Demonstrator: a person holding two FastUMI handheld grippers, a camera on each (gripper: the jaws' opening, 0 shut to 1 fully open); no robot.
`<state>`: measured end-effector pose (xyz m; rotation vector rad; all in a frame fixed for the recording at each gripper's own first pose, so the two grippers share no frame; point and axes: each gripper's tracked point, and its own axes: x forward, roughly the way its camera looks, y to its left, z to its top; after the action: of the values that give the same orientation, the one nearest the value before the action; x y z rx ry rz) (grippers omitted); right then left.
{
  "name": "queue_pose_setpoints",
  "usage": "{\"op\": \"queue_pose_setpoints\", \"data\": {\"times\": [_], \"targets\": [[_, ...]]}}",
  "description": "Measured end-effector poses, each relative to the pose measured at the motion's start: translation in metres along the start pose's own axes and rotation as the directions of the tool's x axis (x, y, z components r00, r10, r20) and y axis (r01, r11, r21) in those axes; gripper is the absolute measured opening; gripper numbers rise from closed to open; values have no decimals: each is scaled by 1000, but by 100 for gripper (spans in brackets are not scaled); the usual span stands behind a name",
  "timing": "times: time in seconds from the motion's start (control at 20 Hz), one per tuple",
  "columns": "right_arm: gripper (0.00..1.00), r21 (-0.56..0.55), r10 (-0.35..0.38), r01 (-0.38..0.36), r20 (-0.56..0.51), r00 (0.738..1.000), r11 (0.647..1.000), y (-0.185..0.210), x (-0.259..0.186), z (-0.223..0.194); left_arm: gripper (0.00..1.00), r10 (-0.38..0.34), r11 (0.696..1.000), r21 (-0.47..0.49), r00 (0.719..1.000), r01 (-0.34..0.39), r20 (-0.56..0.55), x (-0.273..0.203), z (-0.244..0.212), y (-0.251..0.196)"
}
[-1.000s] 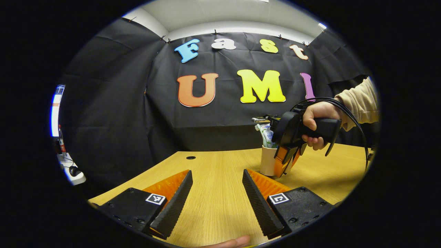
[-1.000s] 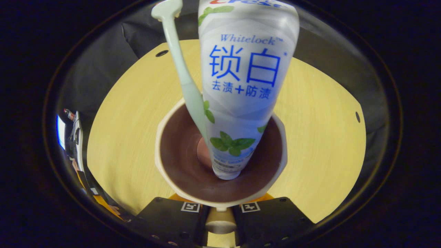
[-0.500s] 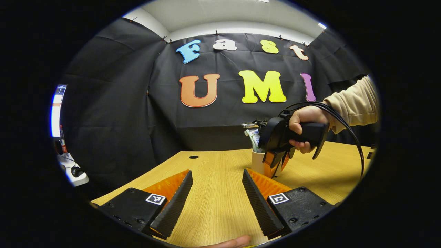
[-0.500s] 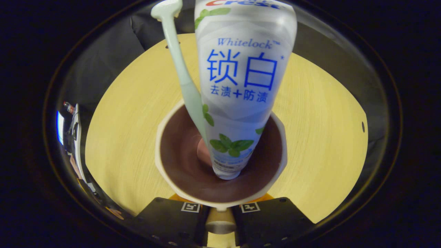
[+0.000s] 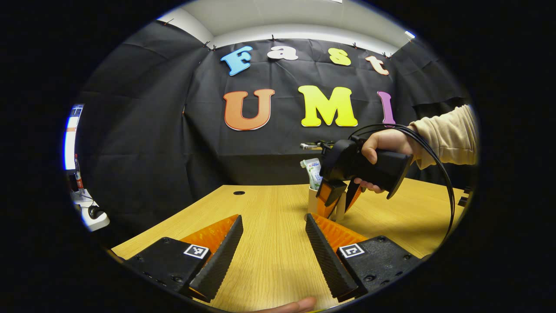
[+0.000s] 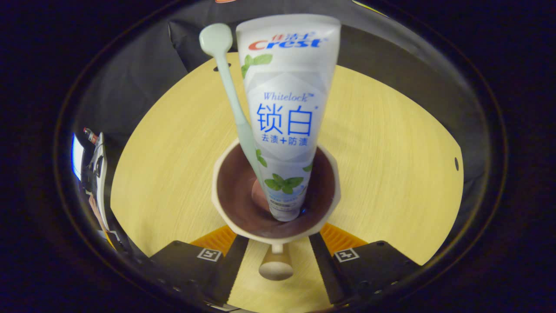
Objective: Put the toothbrush and toothpaste on the desktop into the cup, then pick up the cup and place it on the coaster on the desktop.
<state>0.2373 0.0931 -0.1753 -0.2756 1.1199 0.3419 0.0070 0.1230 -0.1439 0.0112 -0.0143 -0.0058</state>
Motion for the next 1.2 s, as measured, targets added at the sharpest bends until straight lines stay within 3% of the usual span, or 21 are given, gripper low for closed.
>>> {"op": "queue_pose_setpoints", "data": {"times": [0.1,0.25,0.3,0.55,0.7,0.8,0.9,1.2], "targets": [[89,74,1,-3,30,1000,997,-4,-12,-5,93,-21,999,-31,999,20,-29,-4,-5,-12],[91,104,-34,19,140,990,994,-17,-25,-6,93,-30,997,-67,998,26,-57,-16,-6,-24],[95,116,-42,22,174,984,993,-21,-35,-9,93,-23,998,-58,998,20,-56,-22,-5,-26],[98,182,-56,1,295,954,983,-36,-79,-41,93,9,999,44,1000,-9,-3,-44,20,-37],[98,217,-119,36,382,916,975,-57,-117,-65,93,27,999,16,1000,-28,12,-51,35,-40],[97,254,-121,0,460,880,967,-63,-147,-77,93,22,1000,-8,1000,-22,12,-52,46,-49],[97,293,-148,-23,548,823,956,-71,-175,-89,93,24,999,-23,1000,-24,5,-46,56,-57],[97,318,-276,53,714,644,946,-99,-235,-149,93,-17,999,-51,1000,17,-13,-41,85,-100]]}}
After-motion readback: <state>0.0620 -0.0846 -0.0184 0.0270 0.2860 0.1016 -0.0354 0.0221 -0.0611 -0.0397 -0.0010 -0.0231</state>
